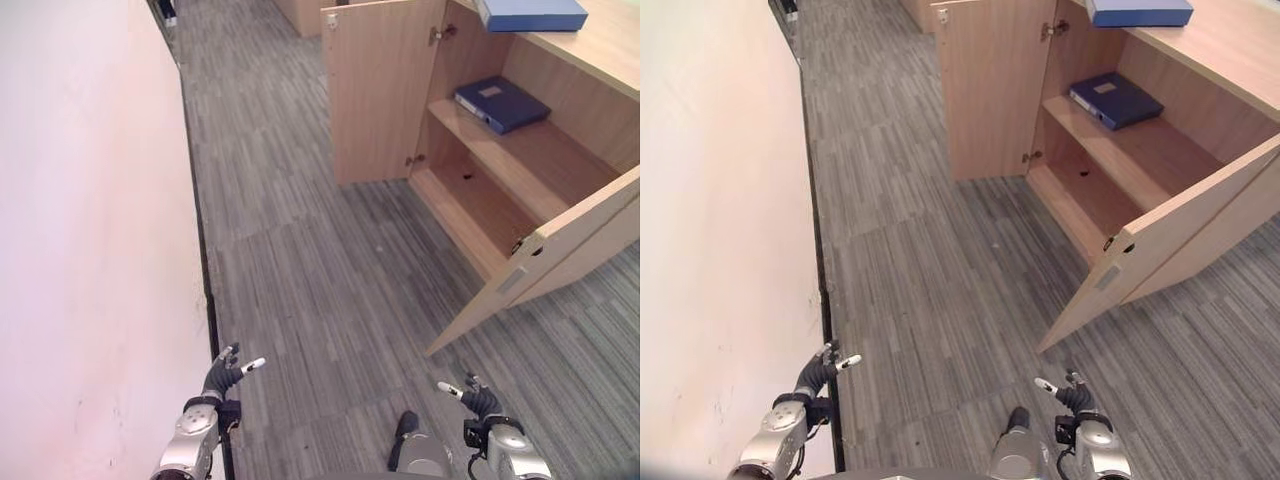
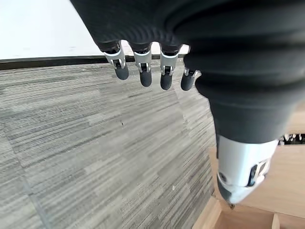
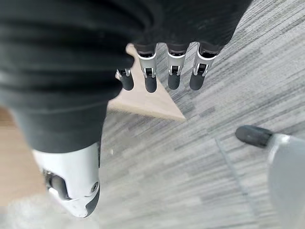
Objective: Put the empty folder in the office cabinet
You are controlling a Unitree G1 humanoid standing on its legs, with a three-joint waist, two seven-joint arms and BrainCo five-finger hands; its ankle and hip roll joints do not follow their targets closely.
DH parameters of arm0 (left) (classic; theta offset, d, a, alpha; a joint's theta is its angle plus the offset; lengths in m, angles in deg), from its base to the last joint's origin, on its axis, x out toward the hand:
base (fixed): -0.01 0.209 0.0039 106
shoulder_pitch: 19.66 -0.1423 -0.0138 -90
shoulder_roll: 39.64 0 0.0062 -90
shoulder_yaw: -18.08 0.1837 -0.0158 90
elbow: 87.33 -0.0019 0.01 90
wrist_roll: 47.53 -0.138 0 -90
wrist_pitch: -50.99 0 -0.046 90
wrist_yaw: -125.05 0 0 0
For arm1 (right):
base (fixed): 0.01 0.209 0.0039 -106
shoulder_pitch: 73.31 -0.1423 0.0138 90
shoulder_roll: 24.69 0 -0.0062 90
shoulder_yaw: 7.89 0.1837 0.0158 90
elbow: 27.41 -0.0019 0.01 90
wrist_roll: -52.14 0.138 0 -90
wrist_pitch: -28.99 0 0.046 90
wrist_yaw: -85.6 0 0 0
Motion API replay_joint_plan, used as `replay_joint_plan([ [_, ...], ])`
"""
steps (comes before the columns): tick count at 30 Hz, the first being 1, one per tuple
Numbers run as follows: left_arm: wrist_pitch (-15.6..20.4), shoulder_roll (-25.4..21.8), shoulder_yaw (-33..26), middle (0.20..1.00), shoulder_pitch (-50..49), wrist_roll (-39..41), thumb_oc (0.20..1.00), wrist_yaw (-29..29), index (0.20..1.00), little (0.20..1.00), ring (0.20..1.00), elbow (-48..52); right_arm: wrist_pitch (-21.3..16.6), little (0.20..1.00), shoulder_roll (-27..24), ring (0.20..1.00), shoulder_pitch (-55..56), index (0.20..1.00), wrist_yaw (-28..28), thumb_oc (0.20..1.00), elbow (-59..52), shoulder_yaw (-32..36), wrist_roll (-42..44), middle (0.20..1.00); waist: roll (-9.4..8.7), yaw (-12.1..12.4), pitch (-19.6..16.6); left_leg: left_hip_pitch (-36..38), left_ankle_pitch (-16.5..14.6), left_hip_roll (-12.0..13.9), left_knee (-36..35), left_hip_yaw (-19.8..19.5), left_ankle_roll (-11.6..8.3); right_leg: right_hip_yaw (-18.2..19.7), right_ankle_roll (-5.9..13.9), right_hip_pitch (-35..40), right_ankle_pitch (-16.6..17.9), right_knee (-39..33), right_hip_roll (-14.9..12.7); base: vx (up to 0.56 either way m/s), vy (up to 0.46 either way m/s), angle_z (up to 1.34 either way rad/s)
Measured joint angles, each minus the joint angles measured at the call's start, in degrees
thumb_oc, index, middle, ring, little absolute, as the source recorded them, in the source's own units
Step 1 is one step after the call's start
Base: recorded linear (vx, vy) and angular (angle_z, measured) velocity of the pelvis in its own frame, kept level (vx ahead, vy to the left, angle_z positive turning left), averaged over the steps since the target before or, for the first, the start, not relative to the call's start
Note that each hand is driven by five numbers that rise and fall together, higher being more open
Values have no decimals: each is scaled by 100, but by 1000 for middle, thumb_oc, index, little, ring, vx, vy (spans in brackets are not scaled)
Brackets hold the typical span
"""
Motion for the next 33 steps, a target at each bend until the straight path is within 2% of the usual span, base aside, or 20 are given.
replay_joint_plan([
  [1, 0, 44, 53, 1000, -28, 3, 1000, -16, 1000, 1000, 1000, -25, -11, 1000, -43, 1000, 39, 1000, -82, 1000, -17, 35, 116, 1000, -50, -57, 35, -90, 418, 28, 534, -61, -44, 138, -96, 307, -80, -283, 65, 216, 9, -36],
  [3, 15, 16, 116, 1000, 20, 12, 1000, -21, 1000, 1000, 1000, -19, -8, 1000, -42, 1000, 53, 1000, -115, 1000, -8, 58, 210, 1000, -162, -139, 81, -278, 39, 71, 806, 288, 125, 182, -108, 742, -48, -671, 84, 230, 108, -33],
  [5, 53, 1, 128, 1000, 100, 17, 1000, -18, 1000, 1000, 1000, 9, -25, 1000, -31, 1000, 62, 1000, -114, 1000, -24, 89, 223, 1000, -207, -166, 81, -550, -154, 130, 447, 452, 332, 412, -46, 834, -53, -836, 102, 311, 230, -47],
  [6, 67, 1, 140, 1000, 149, 18, 1000, -20, 1000, 1000, 1000, -17, -17, 1000, 4, 1000, 77, 1000, -125, 1000, -29, 198, 285, 1000, -238, -84, 98, -536, -331, 211, -460, 498, 493, 535, -41, 943, -49, -928, 118, 263, 260, -60],
  [7, 70, -4, 140, 1000, 168, 19, 1000, -14, 1000, 1000, 1000, -17, -13, 1000, 11, 1000, 103, 1000, -126, 1000, -26, 192, 354, 1000, -269, -45, 116, -479, -325, 281, -1130, 458, 485, 678, -20, 1007, -49, -1004, 133, 262, 257, -78],
  [9, 69, -7, 144, 1000, 30, 19, 1000, -12, 1000, 1000, 1000, -25, -12, 1000, 21, 1000, 118, 1000, -130, 1000, 11, 174, 424, 1000, -279, 59, 129, -173, -159, 407, -2985, 200, 441, 1047, 168, 1172, 24, -1237, 159, 190, 156, -97],
  [10, 60, 10, 170, 1000, -1, 20, 1000, -7, 1000, 1000, 1000, -28, -32, 1000, 24, 1000, 137, 1000, -139, 1000, -2, 171, 425, 1000, -226, 26, 153, -258, -9, 510, -3292, 59, 471, 1136, 331, 1269, 80, -1334, 142, 306, 238, -90],
  [13, 63, 82, 284, 1000, -70, 22, 1000, 1, 1000, 1000, 1000, -27, -45, 1000, -78, 1000, 165, 1000, -190, 1000, 149, 176, 453, 1000, 84, 20, 116, -521, 101, 599, -3540, -763, 559, 1562, 702, 1411, -108, -1336, 56, 318, 237, -91],
  [14, 72, 57, 218, 1000, -94, 48, 1000, 49, 1000, 1000, 1000, -118, -53, 1000, -19, 1000, 235, 1000, -235, 1000, 327, 146, 609, 1000, 109, 127, 74, -479, 300, 351, -3255, -877, 183, 1931, 866, 1451, -206, -1311, -190, 341, 308, -99],
  [16, 107, -129, 188, 1000, -8, 84, 1000, 167, 1000, 1000, 1000, -175, -22, 1000, 334, 1000, 374, 1000, -211, 1000, 393, -15, 683, 1000, -114, 142, 49, -393, 190, 148, -3130, -786, 409, 2011, 1091, 1287, -346, -1000, -103, 278, 327, -58],
  [17, 160, -314, 170, 1000, -16, 85, 1000, 201, 1000, 1000, 1000, -168, -13, 1000, 531, 1000, 397, 1000, -211, 1000, 416, -39, 695, 1000, -319, 182, 87, -352, 142, -28, -3021, -744, 517, 1956, 872, 1210, -223, -891, -94, 154, 211, -67],
  [19, 158, -347, 152, 1000, -37, 87, 1000, 226, 1000, 1000, 1000, -186, -20, 1000, 587, 1000, 373, 1000, -207, 1000, 429, -57, 701, 1000, -408, 246, 151, -242, -90, -176, -2805, -654, 586, 2174, 860, 1247, -19, -1008, -277, 139, 261, -67],
  [21, 180, -354, 192, 1000, 30, 89, 1000, 226, 1000, 1000, 1000, -174, -41, 1000, 584, 1000, 346, 1000, -180, 1000, 424, -22, 698, 1000, -413, 242, 225, -302, -344, -268, -2413, -689, 697, 2288, 851, 1284, 195, -1049, -360, 161, 378, -43],
  [22, 200, -350, 256, 1000, -5, 86, 1000, 193, 1000, 1000, 1000, -102, -26, 1000, 530, 1000, 208, 1000, -140, 1000, 441, -25, 697, 1000, -287, 256, 293, -234, -482, -249, -2363, -595, 694, 2460, 878, 1249, 230, -996, -357, 183, 444, -52],
  [25, 205, -290, 345, 1000, 14, 73, 1000, 171, 1000, 1000, 1000, -210, -9, 1000, 503, 1000, 139, 1000, -101, 1000, 417, 192, 681, 1000, -225, 108, 275, -233, -785, -232, -2199, -538, 672, 2716, 927, 987, 259, -752, -343, 134, 449, -53],
  [27, 198, -291, 480, 1000, 192, 52, 1000, 137, 1000, 1000, 1000, -224, -18, 1000, 546, 1000, 130, 1000, -91, 1000, 397, 297, 683, 1000, -395, 44, 279, -232, -1006, -352, -1991, -339, 769, 2912, 865, 891, 296, -665, -445, 75, 344, -57],
  [29, 200, -308, 479, 1000, 201, 18, 1000, 134, 1000, 1000, 1000, -212, 1, 1000, 580, 1000, 64, 1000, -88, 1000, 411, 206, 683, 1000, -511, 115, 183, -177, -935, -341, -2143, -94, 830, 3027, 750, 677, 365, -630, -497, -24, 333, -69],
  [31, 171, -371, 482, 1000, 265, 7, 1000, 125, 1000, 1000, 1000, -235, -9, 1000, 760, 1000, -25, 1000, -94, 1000, 272, 203, 715, 1000, -616, 114, 141, -91, -929, -319, -2135, 320, 868, 2733, 376, 209, 781, -306, -364, -49, 355, -107],
  [32, 161, -382, 486, 1000, 245, -9, 1000, 112, 1000, 1000, 1000, -218, -8, 1000, 758, 1000, -72, 1000, -93, 1000, 209, 168, 769, 1000, -570, 109, 133, -54, -890, -249, -2282, 471, 947, 2452, 294, 127, 991, -332, -369, -60, 299, -76],
  [33, 162, -396, 492, 1000, 287, -21, 1000, 115, 1000, 1000, 1000, -202, -2, 1000, 788, 1000, 48, 1000, -91, 1000, 214, 137, 802, 1000, -681, 66, 93, 110, -797, -399, -2355, 624, 1013, 2129, 321, 88, 1093, -278, -462, -89, 457, -61],
])
